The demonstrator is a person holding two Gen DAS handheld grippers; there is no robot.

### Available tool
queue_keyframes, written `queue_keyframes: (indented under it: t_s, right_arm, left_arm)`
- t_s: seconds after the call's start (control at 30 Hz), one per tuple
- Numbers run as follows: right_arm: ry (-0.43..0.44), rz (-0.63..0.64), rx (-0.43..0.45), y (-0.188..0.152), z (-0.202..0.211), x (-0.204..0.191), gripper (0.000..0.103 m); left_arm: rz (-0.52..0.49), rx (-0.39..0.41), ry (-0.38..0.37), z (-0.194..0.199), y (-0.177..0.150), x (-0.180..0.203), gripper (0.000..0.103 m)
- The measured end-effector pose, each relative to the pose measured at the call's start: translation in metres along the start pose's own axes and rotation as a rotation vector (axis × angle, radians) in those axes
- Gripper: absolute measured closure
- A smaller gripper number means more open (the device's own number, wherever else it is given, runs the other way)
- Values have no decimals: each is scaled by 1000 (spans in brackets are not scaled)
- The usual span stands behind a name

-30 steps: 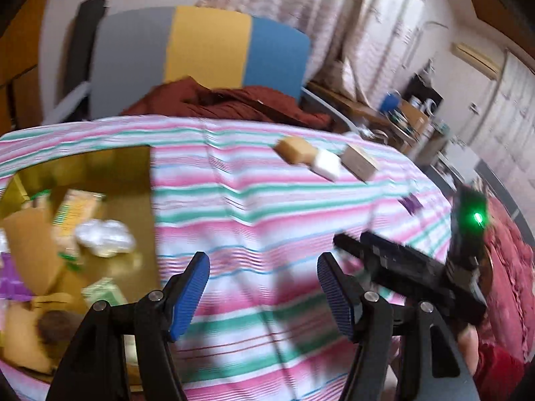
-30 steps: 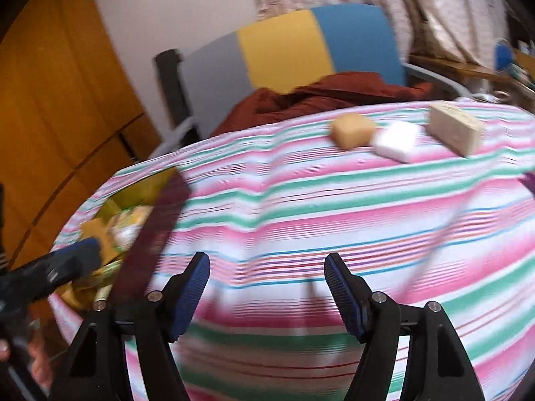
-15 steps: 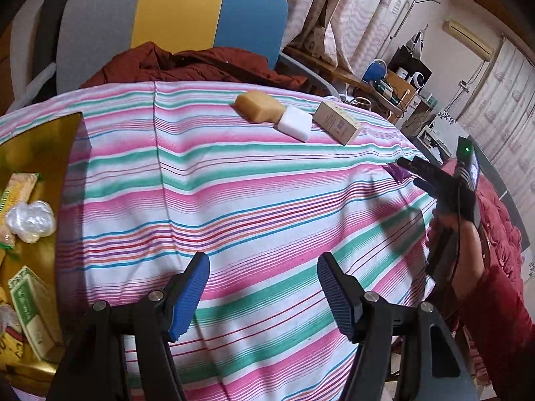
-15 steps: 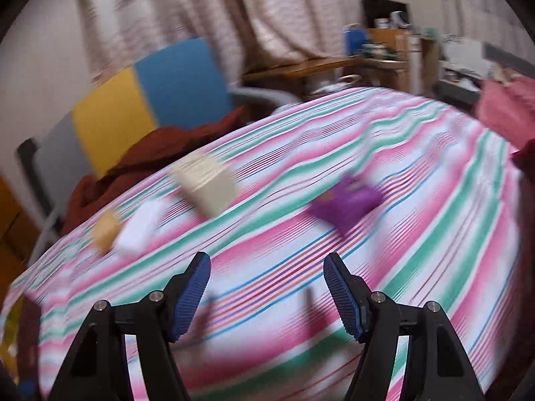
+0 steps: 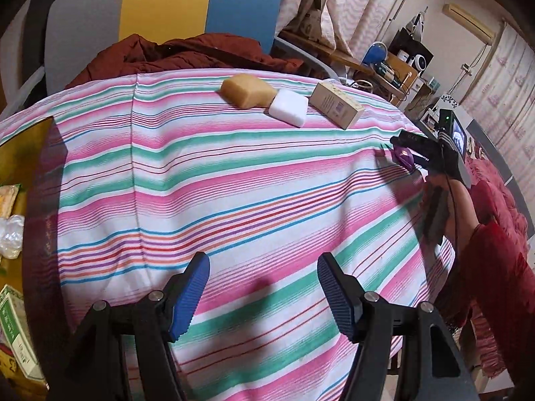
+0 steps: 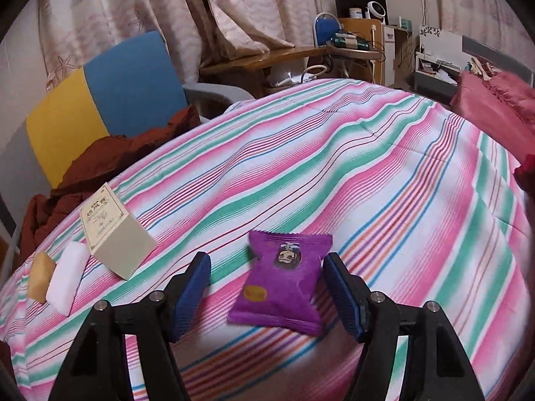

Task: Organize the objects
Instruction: 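Grasp a purple snack packet with the right tool while the left tool grasps a yellow sponge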

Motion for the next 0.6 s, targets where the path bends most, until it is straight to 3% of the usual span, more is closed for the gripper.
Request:
queue_keyframes:
  t_s: [0.07, 0.17, 0.37, 0.6]
  right_arm:
    - [4, 0, -24, -6, -5, 0, 54]
    - [7, -6, -19, -8, -5, 2, 61]
    - [55, 82, -8, -20, 1, -20, 62]
    - [33, 178, 1, -25, -4, -33, 62]
  left_arm:
    - [1, -3, -5, -4, 5, 2, 35]
    - [-7, -2, -4, -12, 17, 5, 35]
    - [33, -12, 5, -39, 54, 1, 35]
    - [92, 2, 61, -79, 127, -5, 26]
Point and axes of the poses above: each gripper's, at about its wrist camera, not at the fingertips, and z roughly against the way its jaws point, x to its right, y to its top, the point moved 10 cm from there along -z, roughly the way its jaws point
